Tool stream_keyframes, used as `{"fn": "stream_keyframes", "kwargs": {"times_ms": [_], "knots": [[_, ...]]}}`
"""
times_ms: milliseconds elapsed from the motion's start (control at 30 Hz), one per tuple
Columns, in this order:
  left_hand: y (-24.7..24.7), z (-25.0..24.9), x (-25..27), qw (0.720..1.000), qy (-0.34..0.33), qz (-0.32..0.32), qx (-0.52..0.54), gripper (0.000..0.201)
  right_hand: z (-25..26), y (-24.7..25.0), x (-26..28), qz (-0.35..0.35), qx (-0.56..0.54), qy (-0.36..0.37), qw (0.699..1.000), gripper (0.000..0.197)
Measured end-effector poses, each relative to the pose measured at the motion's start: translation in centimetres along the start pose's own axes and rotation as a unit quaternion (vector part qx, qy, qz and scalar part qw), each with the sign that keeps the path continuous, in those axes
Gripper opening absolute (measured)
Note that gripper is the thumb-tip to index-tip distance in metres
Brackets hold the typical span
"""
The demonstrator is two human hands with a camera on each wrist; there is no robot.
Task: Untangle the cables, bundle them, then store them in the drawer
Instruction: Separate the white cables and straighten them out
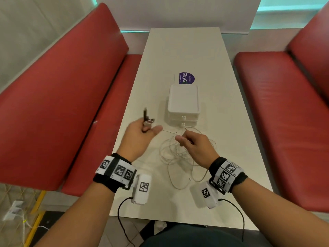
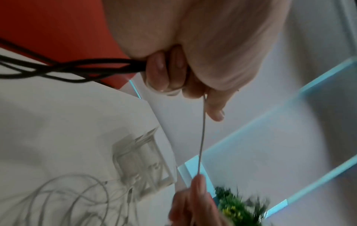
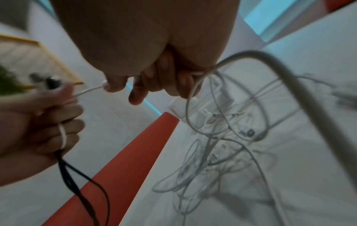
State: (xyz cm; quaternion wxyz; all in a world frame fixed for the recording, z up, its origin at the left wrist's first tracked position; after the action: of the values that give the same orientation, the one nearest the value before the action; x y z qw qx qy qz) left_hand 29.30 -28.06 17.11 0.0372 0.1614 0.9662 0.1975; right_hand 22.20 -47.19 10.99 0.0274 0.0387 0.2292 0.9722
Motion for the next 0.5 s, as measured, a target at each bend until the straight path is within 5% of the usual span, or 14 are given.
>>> {"fn": "stream_keyframes", "kwargs": {"times_ms": [67, 133, 200, 233, 400, 467, 500], "knots": [[2.0, 1.0, -0.4, 0.999, 0.018, -0.044, 0.015, 0.049, -1.0, 0.1, 0.3, 0.027, -0.005, -0.015, 1.0, 0.031], [2.2, 2.5, -0.5, 0.991, 0.04, -0.021, -0.124, 0.04, -0.2, 0.1, 0.4, 0.049, 0.031, 0.018, 0.998, 0.02], [1.5, 4.1, -0.2, 0.939, 0.048, 0.033, -0.339, 0.015, 1.5, 0.3, 0.3, 0.059, 0.071, 0.048, 0.995, 0.016], [1.4, 4.9, -0.1, 0.907, 0.044, 0.044, -0.417, 0.019, 2.2, 0.4, 0.2, 0.057, 0.09, 0.057, 0.993, 0.014], [1.8, 5.9, 0.3, 0.823, 0.051, 0.056, -0.563, 0.024, 2.9, 1.6, 0.2, 0.001, 0.22, 0.05, 0.974, 0.013], [1.0, 5.5, 0.5, 0.852, 0.022, 0.06, -0.52, 0.03, 3.1, 0.6, 0.1, 0.013, 0.308, 0.061, 0.949, 0.017], [0.2, 5.0, 0.8, 0.888, 0.006, 0.066, -0.454, 0.031, 3.2, -0.1, 0.0, 0.025, 0.317, 0.065, 0.946, 0.018]]}}
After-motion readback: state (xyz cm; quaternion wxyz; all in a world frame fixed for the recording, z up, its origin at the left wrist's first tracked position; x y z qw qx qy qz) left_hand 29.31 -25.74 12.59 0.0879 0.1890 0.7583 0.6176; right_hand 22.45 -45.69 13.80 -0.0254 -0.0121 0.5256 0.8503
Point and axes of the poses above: each hand's wrist, its own x-axis away from the middle knuckle, its own y-axis out of the back of the hand, z = x × y, the point moved 10 cm from there along -x, towards the middle knuckle, and after that the axes turned 5 degrees about z, right-handed, at the moved point
